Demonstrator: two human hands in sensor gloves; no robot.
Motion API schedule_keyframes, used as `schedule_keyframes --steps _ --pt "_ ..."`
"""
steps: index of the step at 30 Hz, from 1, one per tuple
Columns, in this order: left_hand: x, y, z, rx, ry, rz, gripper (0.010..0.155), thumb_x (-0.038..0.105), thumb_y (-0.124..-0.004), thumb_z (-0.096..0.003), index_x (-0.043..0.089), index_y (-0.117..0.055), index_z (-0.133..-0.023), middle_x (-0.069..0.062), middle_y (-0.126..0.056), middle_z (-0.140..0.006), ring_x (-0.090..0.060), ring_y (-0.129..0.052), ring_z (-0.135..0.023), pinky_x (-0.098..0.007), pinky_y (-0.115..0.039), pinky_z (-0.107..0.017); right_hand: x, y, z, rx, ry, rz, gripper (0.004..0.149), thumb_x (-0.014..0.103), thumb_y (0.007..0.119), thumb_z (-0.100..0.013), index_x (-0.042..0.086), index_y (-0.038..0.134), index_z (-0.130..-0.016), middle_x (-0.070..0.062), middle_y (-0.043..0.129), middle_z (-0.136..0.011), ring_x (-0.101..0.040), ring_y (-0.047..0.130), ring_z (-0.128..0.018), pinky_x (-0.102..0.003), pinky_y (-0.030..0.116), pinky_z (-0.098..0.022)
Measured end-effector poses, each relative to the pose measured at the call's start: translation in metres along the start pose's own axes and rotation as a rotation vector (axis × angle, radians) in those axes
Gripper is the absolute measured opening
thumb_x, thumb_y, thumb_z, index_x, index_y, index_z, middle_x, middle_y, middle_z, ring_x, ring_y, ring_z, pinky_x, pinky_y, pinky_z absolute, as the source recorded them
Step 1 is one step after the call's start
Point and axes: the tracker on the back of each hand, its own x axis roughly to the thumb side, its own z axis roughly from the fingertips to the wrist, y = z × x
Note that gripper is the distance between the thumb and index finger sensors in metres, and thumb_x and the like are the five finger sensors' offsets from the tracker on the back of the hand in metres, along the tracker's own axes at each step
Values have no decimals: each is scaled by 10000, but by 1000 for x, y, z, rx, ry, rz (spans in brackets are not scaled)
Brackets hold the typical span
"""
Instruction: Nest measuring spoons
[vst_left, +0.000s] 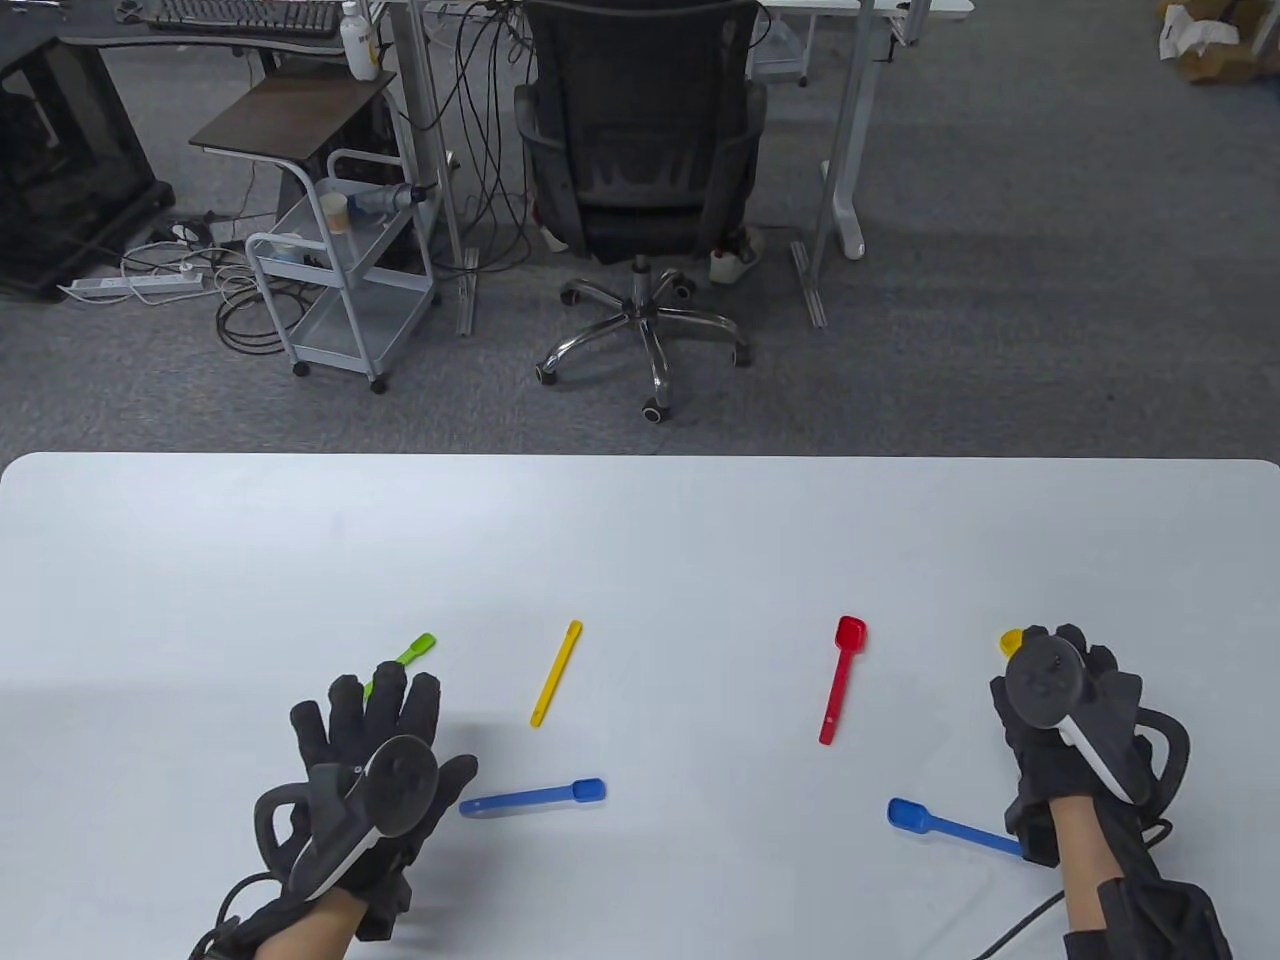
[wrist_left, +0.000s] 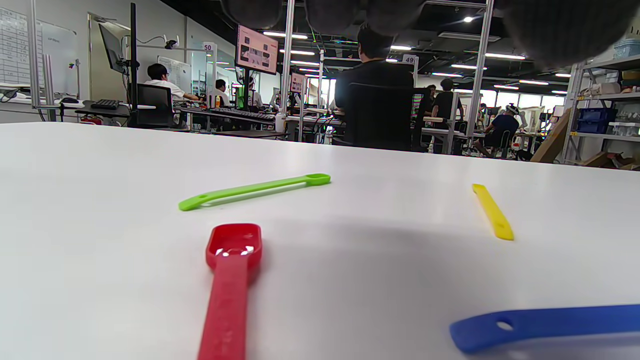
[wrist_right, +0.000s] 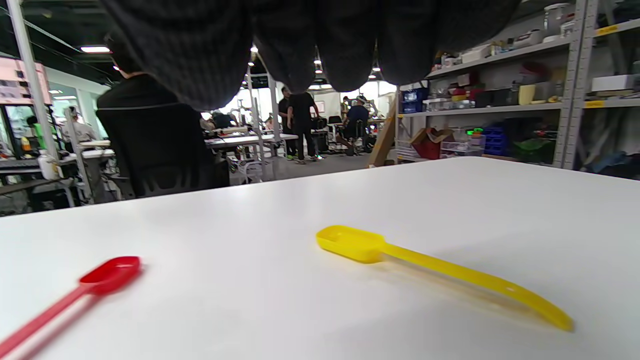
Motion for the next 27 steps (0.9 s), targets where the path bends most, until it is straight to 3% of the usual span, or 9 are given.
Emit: schedule_keyframes --steps 14,27 --pt "-1 -1 0 -6 -8 4 865 711 -781 -400 349 -558 -1153 -18 -519 -1267 -495 -565 -1180 -701 -362 -817 -59 52 -19 145 218 57 653 406 809 -479 170 673 -1072 -184 637 -1198 -501 664 -1036 -634 571 -715" --pt "1 -4 0 -28 -12 -7 865 713 -779 -397 347 -564 -1150 -22 -531 -1263 -504 -581 -1170 -707 -371 -809 -73 72 -31 183 268 135 612 360 833 -477 178 712 -1049 -168 662 -1191 -489 677 -1037 -635 574 -717"
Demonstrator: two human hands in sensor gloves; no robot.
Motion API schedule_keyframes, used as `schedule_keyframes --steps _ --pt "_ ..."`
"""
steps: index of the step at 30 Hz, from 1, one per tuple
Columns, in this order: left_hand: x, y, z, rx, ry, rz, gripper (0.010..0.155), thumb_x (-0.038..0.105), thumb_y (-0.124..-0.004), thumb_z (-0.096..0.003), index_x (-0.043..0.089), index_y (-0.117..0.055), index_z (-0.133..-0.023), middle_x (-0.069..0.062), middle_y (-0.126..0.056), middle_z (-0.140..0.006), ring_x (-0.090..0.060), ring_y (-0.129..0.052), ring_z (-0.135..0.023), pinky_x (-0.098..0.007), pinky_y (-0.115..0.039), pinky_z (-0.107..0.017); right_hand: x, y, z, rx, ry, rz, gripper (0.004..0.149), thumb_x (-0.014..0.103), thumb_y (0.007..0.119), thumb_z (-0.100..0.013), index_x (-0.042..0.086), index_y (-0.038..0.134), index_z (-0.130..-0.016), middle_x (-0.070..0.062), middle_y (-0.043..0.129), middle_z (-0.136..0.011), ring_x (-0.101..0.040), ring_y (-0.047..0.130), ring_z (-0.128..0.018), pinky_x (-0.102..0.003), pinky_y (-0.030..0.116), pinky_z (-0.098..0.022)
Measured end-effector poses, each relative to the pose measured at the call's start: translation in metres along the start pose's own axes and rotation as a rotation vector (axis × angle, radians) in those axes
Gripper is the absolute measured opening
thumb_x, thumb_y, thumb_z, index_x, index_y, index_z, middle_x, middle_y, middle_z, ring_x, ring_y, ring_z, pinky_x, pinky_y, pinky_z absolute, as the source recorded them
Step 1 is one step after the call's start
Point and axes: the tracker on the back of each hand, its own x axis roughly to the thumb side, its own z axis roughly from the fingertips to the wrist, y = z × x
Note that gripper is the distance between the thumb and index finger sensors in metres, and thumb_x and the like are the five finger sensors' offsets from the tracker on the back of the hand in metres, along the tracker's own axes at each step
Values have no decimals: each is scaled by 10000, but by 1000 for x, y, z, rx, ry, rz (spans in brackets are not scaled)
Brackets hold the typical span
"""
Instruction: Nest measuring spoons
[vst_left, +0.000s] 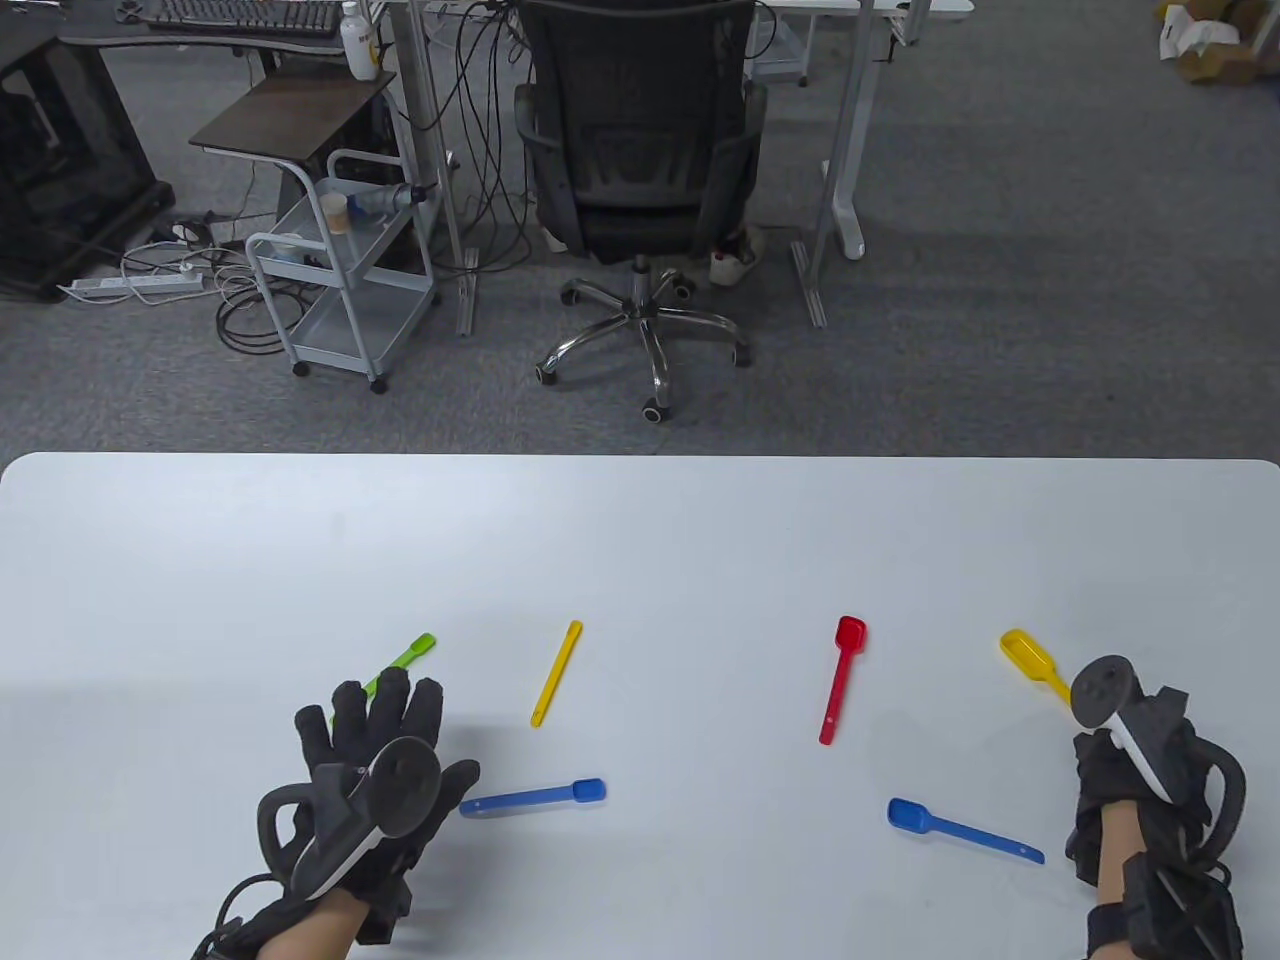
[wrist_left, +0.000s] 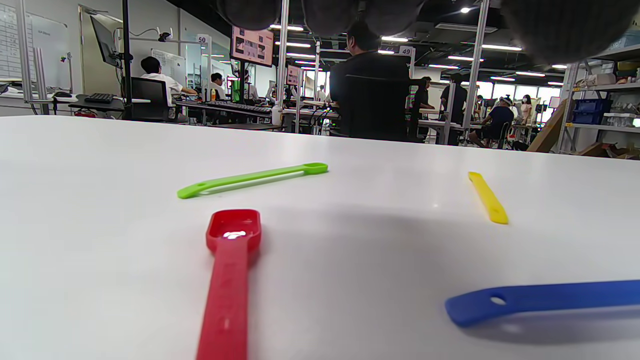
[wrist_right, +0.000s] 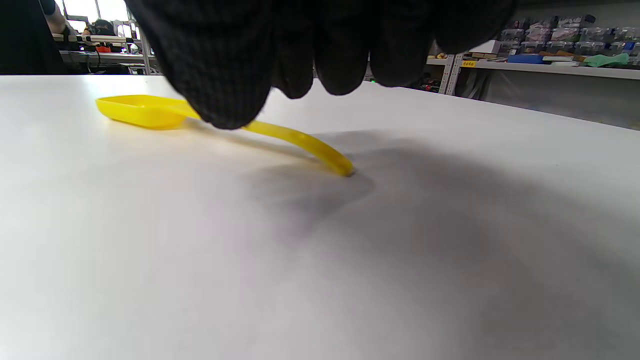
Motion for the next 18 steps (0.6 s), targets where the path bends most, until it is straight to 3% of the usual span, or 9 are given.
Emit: schedule_keyframes --steps 18 --pt "-1 0 -1 -3 5 -1 865 710 -778 -401 338 -562 -1151 -26 -529 -1260 -502 -579 -1169 -702 -371 -811 -2 14 -6 -29 13 72 466 311 877 -455 197 863 -907 -133 710 -1174 -461 706 -1035 -631 587 -717"
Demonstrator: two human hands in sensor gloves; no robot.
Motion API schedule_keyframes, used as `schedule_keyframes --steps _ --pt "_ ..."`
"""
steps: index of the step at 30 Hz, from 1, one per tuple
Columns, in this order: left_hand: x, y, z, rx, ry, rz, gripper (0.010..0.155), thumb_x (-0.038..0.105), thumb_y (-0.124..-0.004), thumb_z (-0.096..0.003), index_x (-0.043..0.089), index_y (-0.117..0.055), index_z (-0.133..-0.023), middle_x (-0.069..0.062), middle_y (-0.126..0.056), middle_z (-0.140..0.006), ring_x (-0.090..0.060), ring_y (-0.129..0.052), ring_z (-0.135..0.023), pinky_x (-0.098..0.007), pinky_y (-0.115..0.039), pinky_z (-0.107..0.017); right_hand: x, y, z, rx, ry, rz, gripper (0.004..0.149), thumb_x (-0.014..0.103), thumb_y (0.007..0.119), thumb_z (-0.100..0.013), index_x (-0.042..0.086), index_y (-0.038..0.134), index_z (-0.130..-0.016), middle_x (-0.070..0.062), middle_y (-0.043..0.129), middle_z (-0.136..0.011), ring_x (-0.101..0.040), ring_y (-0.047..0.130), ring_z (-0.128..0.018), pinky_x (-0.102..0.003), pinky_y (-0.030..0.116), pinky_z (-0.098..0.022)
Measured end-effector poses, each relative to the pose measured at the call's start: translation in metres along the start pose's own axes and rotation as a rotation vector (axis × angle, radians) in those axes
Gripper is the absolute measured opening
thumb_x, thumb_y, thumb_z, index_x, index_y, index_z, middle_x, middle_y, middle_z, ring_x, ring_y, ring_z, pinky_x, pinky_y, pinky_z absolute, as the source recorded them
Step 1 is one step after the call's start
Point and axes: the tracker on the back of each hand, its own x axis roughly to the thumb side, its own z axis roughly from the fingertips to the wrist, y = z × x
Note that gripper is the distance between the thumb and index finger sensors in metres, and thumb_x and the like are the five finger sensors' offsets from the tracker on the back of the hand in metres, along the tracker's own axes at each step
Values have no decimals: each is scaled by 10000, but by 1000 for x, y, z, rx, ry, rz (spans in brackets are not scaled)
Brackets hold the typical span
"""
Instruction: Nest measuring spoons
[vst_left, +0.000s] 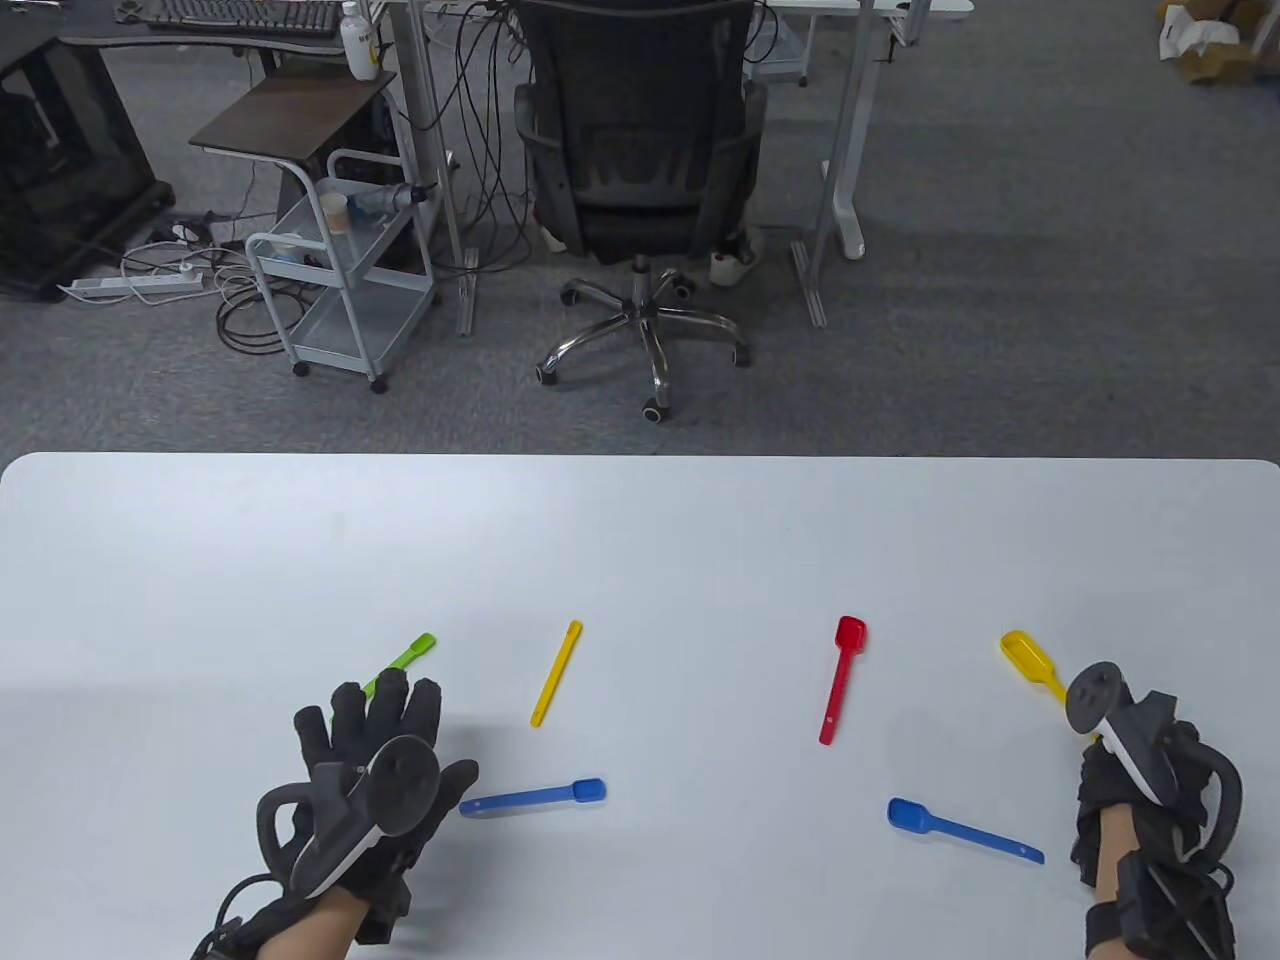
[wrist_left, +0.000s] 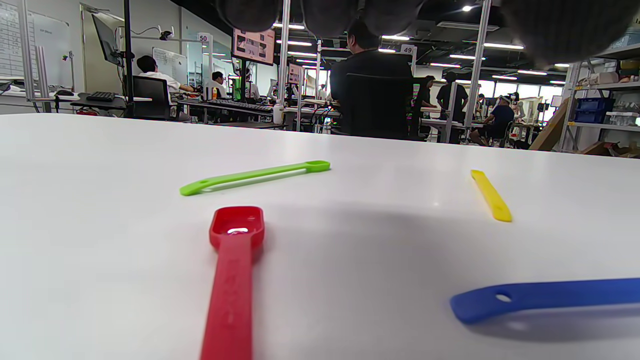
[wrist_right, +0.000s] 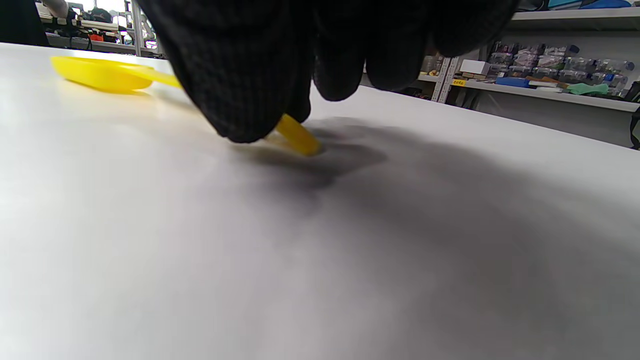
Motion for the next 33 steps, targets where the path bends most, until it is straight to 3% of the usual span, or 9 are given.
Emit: schedule_keyframes --steps 19,33 --pt "0 -1 0 -10 1 -5 863 712 -777 -400 339 -566 -1149 -29 -537 -1258 -504 -591 -1164 -706 -373 -807 0 0 -2 11 -18 -10 432 326 894 -446 159 898 -843 -126 717 -1174 -471 684 -1045 -653 573 -717" --pt "-1 -1 -1 -20 13 -1 865 710 -778 -401 333 -564 -1150 -31 -538 -1256 -509 -592 -1160 -705 -374 -806 9 -26 11 -29 -17 -25 445 336 894 -446 125 897 -837 -151 719 -1165 -505 698 -1022 -677 591 -690"
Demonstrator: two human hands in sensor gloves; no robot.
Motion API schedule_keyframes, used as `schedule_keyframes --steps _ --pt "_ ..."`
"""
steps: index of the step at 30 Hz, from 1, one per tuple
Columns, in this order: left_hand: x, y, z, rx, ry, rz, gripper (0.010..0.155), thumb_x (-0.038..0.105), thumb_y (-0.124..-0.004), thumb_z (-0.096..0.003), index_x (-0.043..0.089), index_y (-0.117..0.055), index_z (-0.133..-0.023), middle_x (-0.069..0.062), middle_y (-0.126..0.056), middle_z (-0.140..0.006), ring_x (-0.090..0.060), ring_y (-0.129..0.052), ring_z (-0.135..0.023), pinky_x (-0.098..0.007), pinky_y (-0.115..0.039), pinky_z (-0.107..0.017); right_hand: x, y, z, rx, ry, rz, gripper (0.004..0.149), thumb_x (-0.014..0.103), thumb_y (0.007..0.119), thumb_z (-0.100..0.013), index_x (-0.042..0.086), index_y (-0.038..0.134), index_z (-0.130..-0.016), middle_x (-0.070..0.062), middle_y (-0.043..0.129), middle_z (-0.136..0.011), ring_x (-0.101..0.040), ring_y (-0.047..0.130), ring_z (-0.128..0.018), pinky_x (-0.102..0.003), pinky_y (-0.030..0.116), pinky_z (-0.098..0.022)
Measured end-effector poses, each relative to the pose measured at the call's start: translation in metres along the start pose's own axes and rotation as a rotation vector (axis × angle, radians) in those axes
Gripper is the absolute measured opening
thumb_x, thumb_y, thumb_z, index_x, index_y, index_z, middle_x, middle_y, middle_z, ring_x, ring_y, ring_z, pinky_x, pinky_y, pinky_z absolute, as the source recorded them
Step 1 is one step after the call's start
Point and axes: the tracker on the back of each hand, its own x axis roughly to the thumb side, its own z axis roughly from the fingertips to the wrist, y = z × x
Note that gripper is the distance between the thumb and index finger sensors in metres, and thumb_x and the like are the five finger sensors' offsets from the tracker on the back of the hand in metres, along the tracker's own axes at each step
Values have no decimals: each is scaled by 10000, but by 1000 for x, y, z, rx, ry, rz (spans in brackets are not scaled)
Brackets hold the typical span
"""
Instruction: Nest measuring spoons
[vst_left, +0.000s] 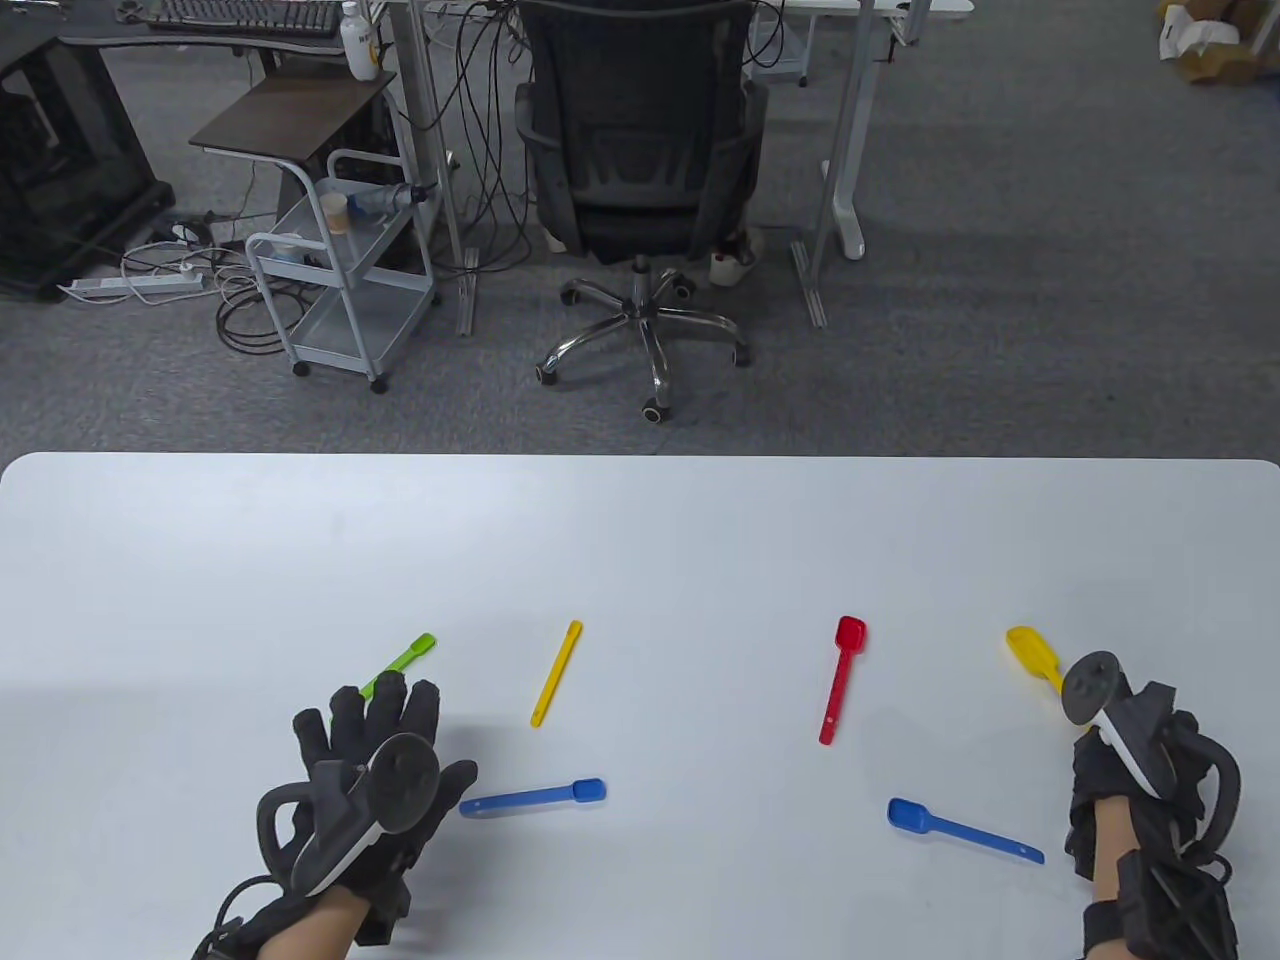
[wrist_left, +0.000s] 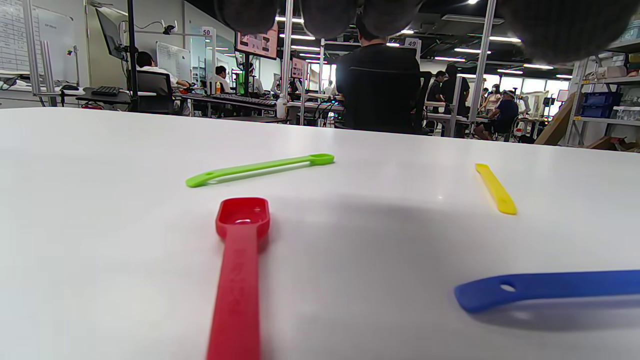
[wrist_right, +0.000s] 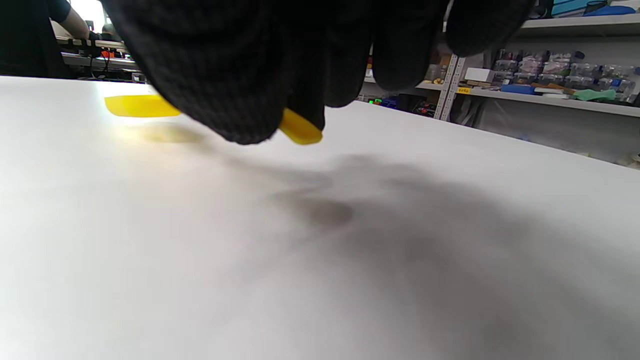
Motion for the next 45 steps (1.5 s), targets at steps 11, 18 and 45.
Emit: schedule_keyframes --steps 11,18,45 --pt "0 0 0 1 3 0 864 708 -779 -402 334 -561 -1150 -34 -536 -1256 -507 -592 -1161 -705 -372 -805 34 -30 32 -24 -33 -29 449 342 883 -455 110 892 -839 -176 702 -1169 -536 695 -1006 -686 585 -681" --pt "0 -1 0 0 -1 4 867 708 -779 -402 332 -561 -1152 -36 -534 -1257 -513 -592 -1158 -706 -372 -805 61 -45 56 -24 -79 -50 451 344 879 -456 100 893 -834 -183 701 -1169 -549 689 -1004 -687 585 -680" --pt "0 -3 0 -18 10 15 865 709 -778 -402 333 -560 -1151 -37 -533 -1256 -516 -588 -1157 -708 -372 -801 176 -64 163 -50 -215 -116 452 347 878 -462 64 898 -814 -218 716 -1150 -576 699 -980 -692 589 -670"
